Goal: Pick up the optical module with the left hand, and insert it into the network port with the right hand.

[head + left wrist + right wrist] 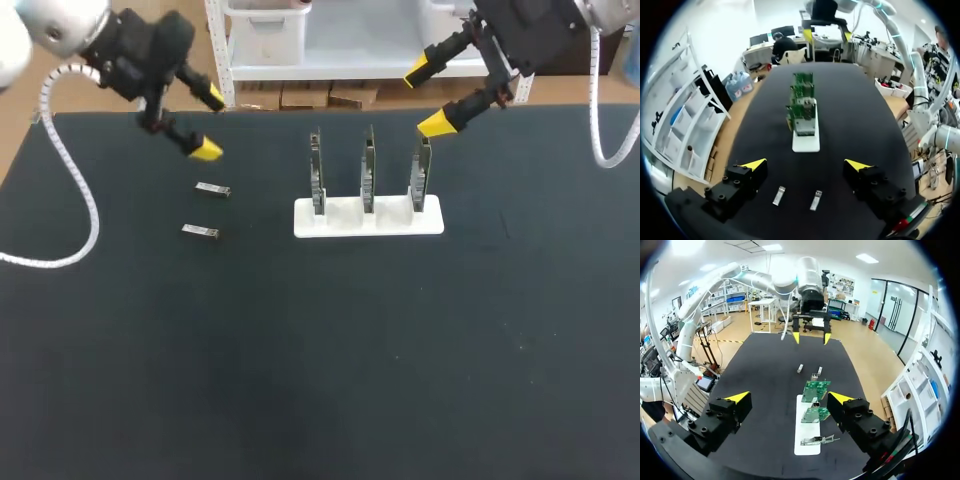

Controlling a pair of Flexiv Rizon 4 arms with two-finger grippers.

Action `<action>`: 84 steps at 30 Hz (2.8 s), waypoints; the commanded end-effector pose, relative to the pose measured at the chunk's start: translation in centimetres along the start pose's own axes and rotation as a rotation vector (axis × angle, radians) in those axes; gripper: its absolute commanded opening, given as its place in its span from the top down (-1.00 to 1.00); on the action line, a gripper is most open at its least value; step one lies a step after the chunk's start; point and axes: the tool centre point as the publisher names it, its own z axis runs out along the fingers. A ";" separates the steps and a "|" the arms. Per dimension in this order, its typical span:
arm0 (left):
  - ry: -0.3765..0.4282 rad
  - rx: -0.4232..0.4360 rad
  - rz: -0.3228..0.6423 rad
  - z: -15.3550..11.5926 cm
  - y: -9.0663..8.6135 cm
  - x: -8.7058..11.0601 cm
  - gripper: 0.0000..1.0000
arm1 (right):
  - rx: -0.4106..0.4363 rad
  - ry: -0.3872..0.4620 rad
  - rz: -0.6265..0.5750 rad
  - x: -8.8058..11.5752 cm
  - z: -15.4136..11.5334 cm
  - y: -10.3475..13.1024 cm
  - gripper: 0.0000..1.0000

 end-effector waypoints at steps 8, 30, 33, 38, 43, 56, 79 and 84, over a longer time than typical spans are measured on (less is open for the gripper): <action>0.167 0.046 -0.090 0.2 1.4 3.6 -1.00 | 0.005 -0.001 0.000 0.0 0.0 0.2 -1.00; 0.145 0.137 -0.114 1.1 -3.3 10.3 -1.00 | 0.005 -0.001 0.000 0.0 0.0 0.2 -1.00; 0.145 0.137 -0.114 1.1 -3.3 10.3 -1.00 | 0.005 -0.001 0.000 0.0 0.0 0.2 -1.00; 0.145 0.137 -0.114 1.1 -3.3 10.3 -1.00 | 0.005 -0.001 0.000 0.0 0.0 0.2 -1.00; 0.145 0.137 -0.114 1.1 -3.3 10.3 -1.00 | 0.005 -0.001 0.000 0.0 0.0 0.2 -1.00; 0.145 0.137 -0.114 1.1 -3.3 10.3 -1.00 | 0.005 -0.003 0.009 0.3 -0.2 0.3 -1.00; 0.145 0.137 -0.114 1.1 -3.3 10.3 -1.00 | -0.107 0.127 0.004 1.3 -0.9 -2.2 -1.00; 0.145 0.137 -0.114 1.1 -3.3 10.3 -1.00 | -0.106 0.108 -0.008 1.1 -0.5 -2.4 -1.00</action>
